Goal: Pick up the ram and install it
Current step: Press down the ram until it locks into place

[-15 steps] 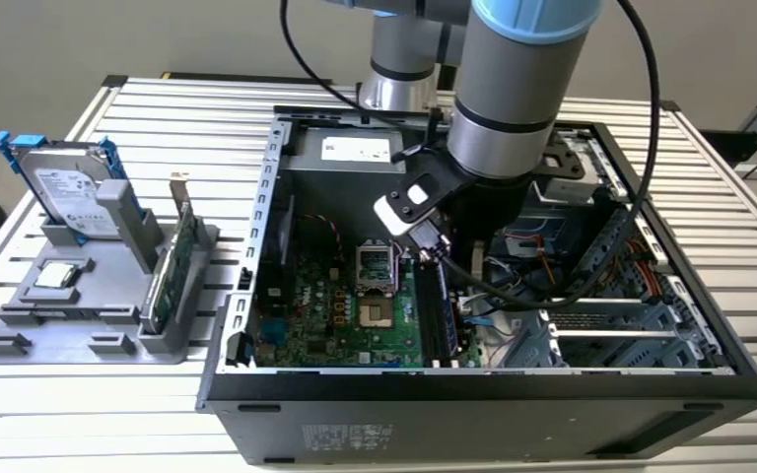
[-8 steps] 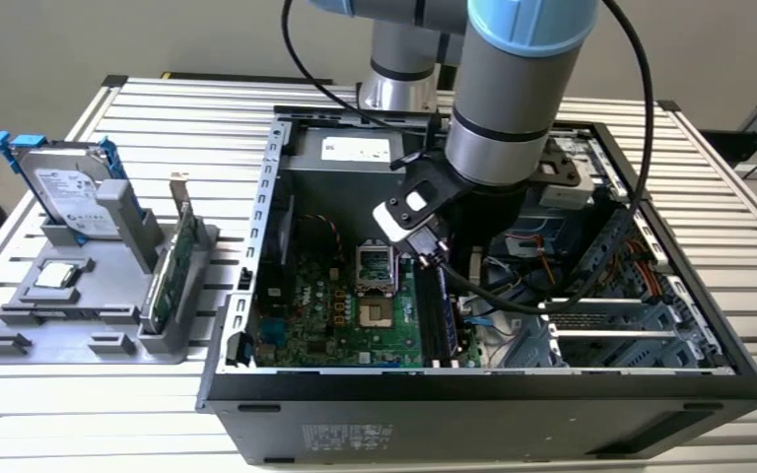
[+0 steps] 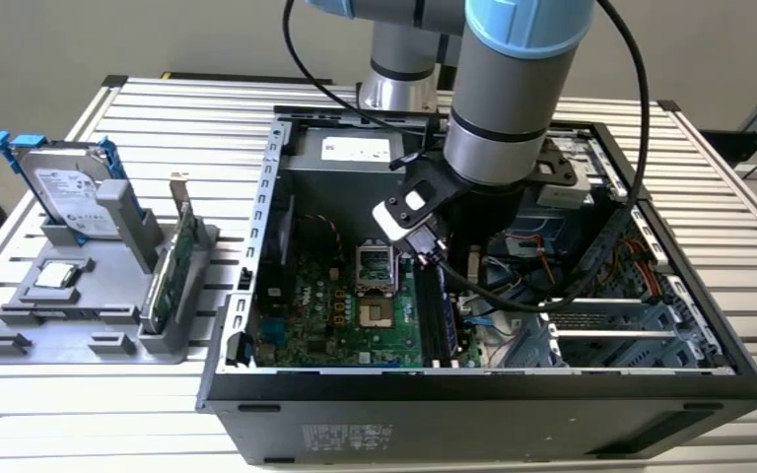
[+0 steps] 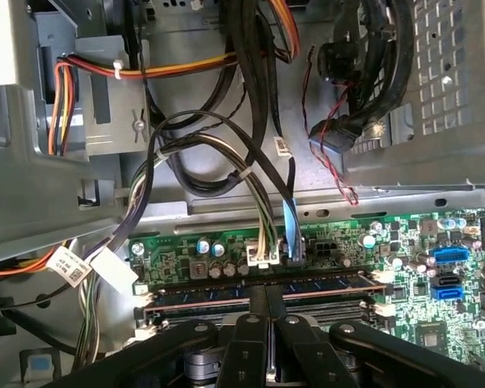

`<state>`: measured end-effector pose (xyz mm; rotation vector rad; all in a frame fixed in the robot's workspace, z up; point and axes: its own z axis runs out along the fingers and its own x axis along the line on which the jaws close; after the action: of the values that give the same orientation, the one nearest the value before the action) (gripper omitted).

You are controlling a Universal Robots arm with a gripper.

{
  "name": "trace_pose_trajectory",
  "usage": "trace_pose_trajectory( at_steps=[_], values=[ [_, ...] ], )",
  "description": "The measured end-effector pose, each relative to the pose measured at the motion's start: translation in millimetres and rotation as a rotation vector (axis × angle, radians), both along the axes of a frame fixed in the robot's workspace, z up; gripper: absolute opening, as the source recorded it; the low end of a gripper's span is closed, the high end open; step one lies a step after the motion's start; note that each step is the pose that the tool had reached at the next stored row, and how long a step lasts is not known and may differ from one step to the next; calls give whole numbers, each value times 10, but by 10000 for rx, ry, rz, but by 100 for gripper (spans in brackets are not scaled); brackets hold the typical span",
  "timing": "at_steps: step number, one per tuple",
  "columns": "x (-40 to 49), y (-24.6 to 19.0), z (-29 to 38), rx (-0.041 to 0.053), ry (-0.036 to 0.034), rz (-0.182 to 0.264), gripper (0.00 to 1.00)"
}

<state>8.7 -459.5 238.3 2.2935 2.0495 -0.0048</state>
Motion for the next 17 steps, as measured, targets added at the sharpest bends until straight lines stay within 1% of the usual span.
trace_pose_trajectory(
  at_steps=[5, 17],
  values=[
    [0, 0, -1, -3, 1, -1, 0],
    [0, 0, -67, -1, 1, 0, 0]
  ],
)
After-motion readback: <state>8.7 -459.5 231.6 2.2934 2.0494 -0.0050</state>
